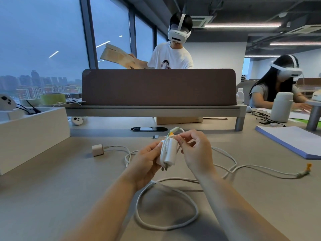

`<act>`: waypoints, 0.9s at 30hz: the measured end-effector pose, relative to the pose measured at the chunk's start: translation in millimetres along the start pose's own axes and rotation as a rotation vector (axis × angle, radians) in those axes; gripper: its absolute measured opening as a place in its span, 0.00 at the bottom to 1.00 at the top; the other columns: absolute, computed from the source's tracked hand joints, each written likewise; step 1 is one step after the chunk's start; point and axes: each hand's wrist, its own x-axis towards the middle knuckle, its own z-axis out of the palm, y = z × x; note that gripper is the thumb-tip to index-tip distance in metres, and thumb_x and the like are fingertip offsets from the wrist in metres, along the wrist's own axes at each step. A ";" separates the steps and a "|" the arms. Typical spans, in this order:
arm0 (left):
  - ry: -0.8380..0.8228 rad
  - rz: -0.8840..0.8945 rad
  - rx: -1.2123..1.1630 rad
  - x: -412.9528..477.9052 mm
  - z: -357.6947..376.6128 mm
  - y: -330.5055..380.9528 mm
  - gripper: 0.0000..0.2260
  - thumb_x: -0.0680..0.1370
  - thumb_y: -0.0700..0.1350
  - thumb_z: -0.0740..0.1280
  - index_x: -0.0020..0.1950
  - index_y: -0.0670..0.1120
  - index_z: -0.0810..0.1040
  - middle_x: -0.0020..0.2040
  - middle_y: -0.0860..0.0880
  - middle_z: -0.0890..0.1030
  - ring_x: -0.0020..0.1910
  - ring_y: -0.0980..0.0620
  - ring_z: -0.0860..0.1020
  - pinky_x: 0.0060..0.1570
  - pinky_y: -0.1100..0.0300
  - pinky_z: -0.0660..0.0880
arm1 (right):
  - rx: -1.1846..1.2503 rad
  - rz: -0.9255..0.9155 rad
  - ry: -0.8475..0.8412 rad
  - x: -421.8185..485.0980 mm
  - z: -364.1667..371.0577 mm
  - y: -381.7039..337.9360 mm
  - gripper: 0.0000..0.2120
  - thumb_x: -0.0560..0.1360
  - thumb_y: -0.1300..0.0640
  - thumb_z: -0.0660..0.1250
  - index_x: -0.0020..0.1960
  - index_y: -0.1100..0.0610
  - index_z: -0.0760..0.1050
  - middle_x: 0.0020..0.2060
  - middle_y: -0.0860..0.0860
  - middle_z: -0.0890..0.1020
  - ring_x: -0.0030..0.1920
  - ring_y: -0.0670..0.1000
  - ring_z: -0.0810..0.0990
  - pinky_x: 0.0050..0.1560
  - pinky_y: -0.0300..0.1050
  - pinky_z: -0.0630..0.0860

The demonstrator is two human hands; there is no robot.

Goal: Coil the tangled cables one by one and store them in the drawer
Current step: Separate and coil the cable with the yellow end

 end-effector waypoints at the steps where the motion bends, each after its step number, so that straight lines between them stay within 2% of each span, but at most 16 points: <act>1: -0.005 0.007 -0.037 0.0 0.4 -0.1 0.14 0.81 0.46 0.58 0.60 0.41 0.77 0.44 0.43 0.79 0.36 0.53 0.76 0.33 0.63 0.75 | -0.027 -0.028 0.000 -1.9 0.2 -0.8 0.04 0.74 0.56 0.70 0.41 0.50 0.77 0.42 0.48 0.77 0.39 0.49 0.76 0.40 0.52 0.79; 5: 0.068 0.043 -0.159 2.3 1.0 -0.1 0.16 0.78 0.45 0.61 0.62 0.38 0.75 0.45 0.42 0.80 0.38 0.52 0.79 0.35 0.63 0.78 | -0.115 -0.089 -0.059 -9.9 1.1 -4.2 0.04 0.76 0.60 0.68 0.49 0.53 0.79 0.45 0.47 0.74 0.42 0.47 0.75 0.42 0.48 0.78; 8: 0.137 0.056 -0.226 5.0 0.0 -0.6 0.16 0.79 0.44 0.61 0.63 0.37 0.74 0.45 0.42 0.82 0.38 0.52 0.80 0.36 0.63 0.79 | -0.229 -0.104 -0.153 -13.7 6.0 -5.9 0.12 0.76 0.61 0.66 0.59 0.54 0.79 0.48 0.49 0.75 0.47 0.47 0.74 0.45 0.39 0.73; 10: 0.175 0.054 -0.251 5.7 -0.8 -1.7 0.16 0.79 0.44 0.62 0.63 0.37 0.74 0.45 0.42 0.82 0.39 0.52 0.81 0.36 0.63 0.79 | -0.220 -0.082 -0.212 -13.5 7.2 -8.3 0.15 0.76 0.64 0.64 0.61 0.54 0.78 0.48 0.50 0.74 0.48 0.48 0.74 0.46 0.37 0.72; 12: 0.202 0.048 -0.274 5.9 -1.2 -2.6 0.16 0.78 0.44 0.63 0.64 0.37 0.73 0.48 0.40 0.82 0.41 0.51 0.82 0.37 0.62 0.80 | -0.183 -0.052 -0.262 -12.9 7.4 -10.0 0.17 0.75 0.67 0.64 0.60 0.53 0.79 0.48 0.51 0.75 0.49 0.50 0.75 0.48 0.38 0.72; 14: 0.213 0.053 -0.282 5.7 -1.7 -2.9 0.16 0.78 0.44 0.63 0.64 0.37 0.73 0.49 0.40 0.81 0.42 0.50 0.81 0.37 0.62 0.80 | -0.127 -0.031 -0.280 -12.2 6.4 -10.0 0.17 0.75 0.67 0.63 0.59 0.52 0.80 0.47 0.51 0.76 0.48 0.50 0.76 0.49 0.43 0.75; 16: 0.208 0.069 -0.246 5.8 -2.1 -2.4 0.16 0.78 0.44 0.63 0.64 0.38 0.73 0.49 0.40 0.81 0.43 0.49 0.81 0.37 0.62 0.80 | -0.016 0.027 -0.289 -11.8 2.8 -11.5 0.14 0.78 0.64 0.62 0.57 0.50 0.80 0.46 0.51 0.78 0.44 0.50 0.77 0.43 0.41 0.77; 19: 0.183 0.112 -0.134 6.2 -3.1 -1.3 0.14 0.80 0.43 0.61 0.63 0.41 0.75 0.49 0.40 0.81 0.43 0.49 0.80 0.38 0.60 0.79 | 0.249 0.190 -0.298 -9.8 -2.0 -18.9 0.15 0.80 0.61 0.58 0.44 0.50 0.81 0.41 0.55 0.80 0.38 0.50 0.77 0.33 0.34 0.74; 21: 0.175 0.141 -0.070 6.4 -3.0 -1.7 0.13 0.80 0.42 0.61 0.63 0.43 0.76 0.49 0.41 0.82 0.44 0.50 0.80 0.42 0.59 0.79 | 0.244 0.144 -0.266 -9.9 -0.4 -19.1 0.15 0.80 0.55 0.60 0.38 0.52 0.81 0.36 0.53 0.80 0.36 0.49 0.77 0.34 0.36 0.75; 24: 0.147 0.172 0.018 5.4 -0.9 -2.6 0.13 0.80 0.42 0.61 0.64 0.46 0.75 0.53 0.42 0.82 0.51 0.46 0.80 0.50 0.57 0.79 | 0.142 0.098 -0.242 -11.6 3.5 -12.1 0.15 0.76 0.45 0.64 0.44 0.55 0.82 0.39 0.50 0.83 0.41 0.50 0.81 0.41 0.50 0.81; 25: 0.134 0.181 0.040 4.8 0.0 -2.3 0.13 0.80 0.42 0.61 0.64 0.46 0.75 0.53 0.43 0.82 0.53 0.45 0.80 0.51 0.57 0.78 | 0.137 0.104 -0.228 -11.8 4.3 -10.6 0.14 0.75 0.44 0.65 0.46 0.54 0.82 0.40 0.49 0.83 0.42 0.50 0.82 0.42 0.51 0.81; 27: 0.115 0.195 0.070 4.2 0.9 -1.3 0.13 0.80 0.42 0.60 0.63 0.49 0.76 0.53 0.46 0.82 0.55 0.46 0.80 0.52 0.58 0.78 | 0.138 0.111 -0.215 -12.7 4.3 -10.9 0.14 0.75 0.45 0.66 0.47 0.55 0.81 0.40 0.49 0.83 0.41 0.49 0.81 0.43 0.49 0.81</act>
